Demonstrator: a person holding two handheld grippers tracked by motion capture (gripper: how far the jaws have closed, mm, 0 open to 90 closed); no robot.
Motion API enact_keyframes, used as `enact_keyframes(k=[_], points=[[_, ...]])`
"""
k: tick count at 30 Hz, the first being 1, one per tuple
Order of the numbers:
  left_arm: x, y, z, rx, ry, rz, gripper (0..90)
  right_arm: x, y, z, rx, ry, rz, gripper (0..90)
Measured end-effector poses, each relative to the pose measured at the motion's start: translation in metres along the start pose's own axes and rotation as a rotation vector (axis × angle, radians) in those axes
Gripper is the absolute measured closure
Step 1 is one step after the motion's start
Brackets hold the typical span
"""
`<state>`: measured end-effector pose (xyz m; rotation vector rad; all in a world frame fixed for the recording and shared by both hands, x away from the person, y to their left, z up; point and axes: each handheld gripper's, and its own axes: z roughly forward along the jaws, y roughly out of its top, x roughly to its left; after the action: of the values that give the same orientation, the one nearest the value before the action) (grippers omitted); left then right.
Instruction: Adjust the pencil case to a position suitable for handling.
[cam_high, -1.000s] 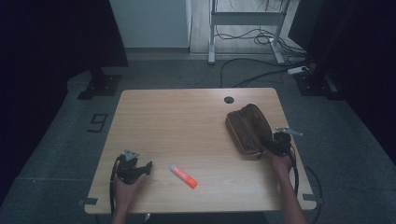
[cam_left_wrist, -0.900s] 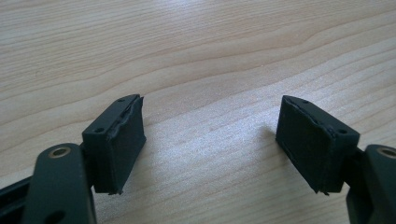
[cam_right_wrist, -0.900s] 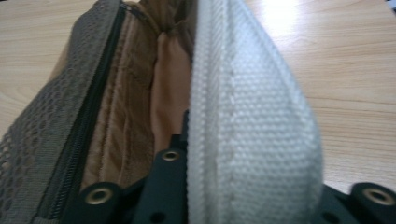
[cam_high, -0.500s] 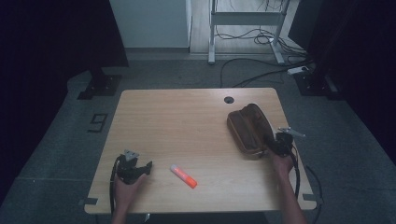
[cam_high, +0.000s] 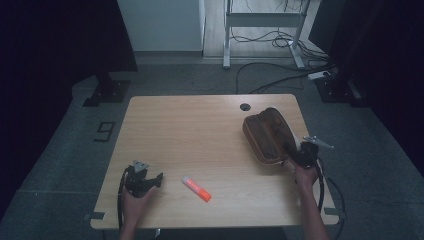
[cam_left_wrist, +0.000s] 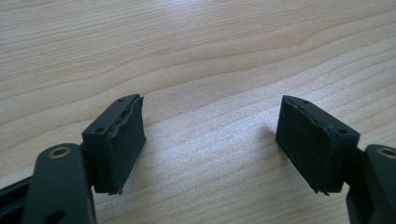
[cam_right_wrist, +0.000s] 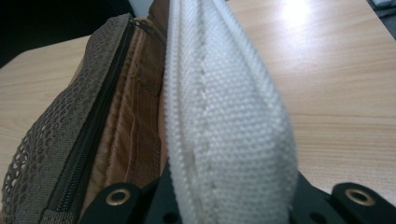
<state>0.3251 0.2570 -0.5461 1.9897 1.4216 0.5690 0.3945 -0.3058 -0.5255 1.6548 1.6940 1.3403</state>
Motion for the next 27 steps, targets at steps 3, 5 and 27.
enact_keyframes(k=[3, 5, 27], points=[[0.0, 0.0, 0.0, 0.0, 0.0, 0.0, 23.5, 0.002, 0.002, -0.003, -0.005, 0.016, -0.008, 83.5], [0.0, 0.0, 0.0, 0.0, 0.0, 0.0, 23.5, 0.005, 0.003, -0.004, -0.011, 0.025, -0.018, 83.5], [0.0, 0.0, 0.0, 0.0, 0.0, 0.0, 23.5, 0.028, 0.012, -0.014, -0.036, 0.151, -0.108, 83.4]])
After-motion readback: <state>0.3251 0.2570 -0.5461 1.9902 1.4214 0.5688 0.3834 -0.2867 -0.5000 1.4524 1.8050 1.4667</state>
